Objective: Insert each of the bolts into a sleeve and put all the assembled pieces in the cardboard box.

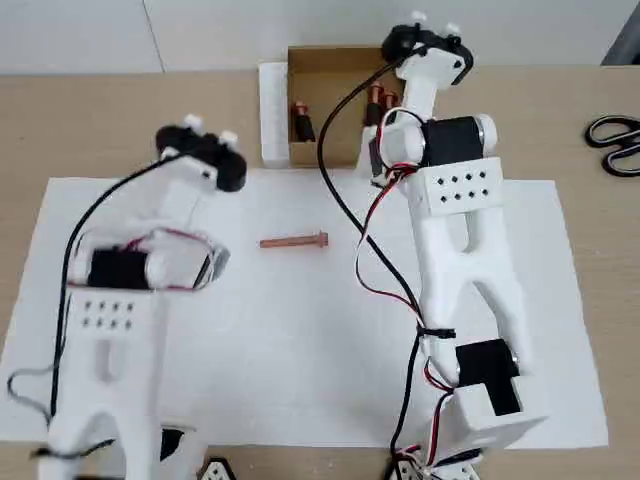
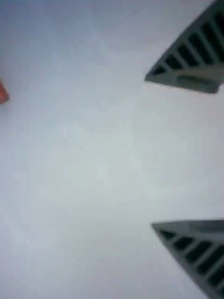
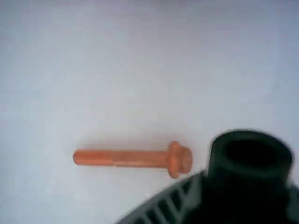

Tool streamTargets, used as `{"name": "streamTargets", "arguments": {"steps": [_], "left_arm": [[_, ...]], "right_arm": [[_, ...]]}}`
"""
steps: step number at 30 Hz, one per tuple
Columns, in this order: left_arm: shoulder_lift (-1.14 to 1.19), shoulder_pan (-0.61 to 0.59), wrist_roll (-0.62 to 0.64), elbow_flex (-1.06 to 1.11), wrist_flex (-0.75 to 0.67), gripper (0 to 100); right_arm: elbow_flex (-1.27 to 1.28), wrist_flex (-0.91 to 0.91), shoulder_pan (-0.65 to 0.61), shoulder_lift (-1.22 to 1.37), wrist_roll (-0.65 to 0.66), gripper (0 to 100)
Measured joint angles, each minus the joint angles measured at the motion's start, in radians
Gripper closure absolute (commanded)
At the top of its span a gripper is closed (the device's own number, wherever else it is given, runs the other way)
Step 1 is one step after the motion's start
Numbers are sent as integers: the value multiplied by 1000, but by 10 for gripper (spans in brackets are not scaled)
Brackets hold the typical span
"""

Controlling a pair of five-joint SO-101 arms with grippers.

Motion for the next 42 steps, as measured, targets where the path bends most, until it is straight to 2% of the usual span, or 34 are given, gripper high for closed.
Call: {"name": "streamTargets", "arguments": {"steps": [6,10,18,32,42], "left_arm": [[334,106,-118,-295,143,814],[508,169,-249,-466,250,814],[763,235,-399,-756,354,815],[1099,331,-486,-1074,364,815],[1295,331,-505,-1224,364,815]], "right_arm": [[0,9,9,0,180,995],[0,9,8,9,334,995],[0,48,17,9,486,995],[0,57,207,9,516,992],[0,52,222,9,555,994]]}}
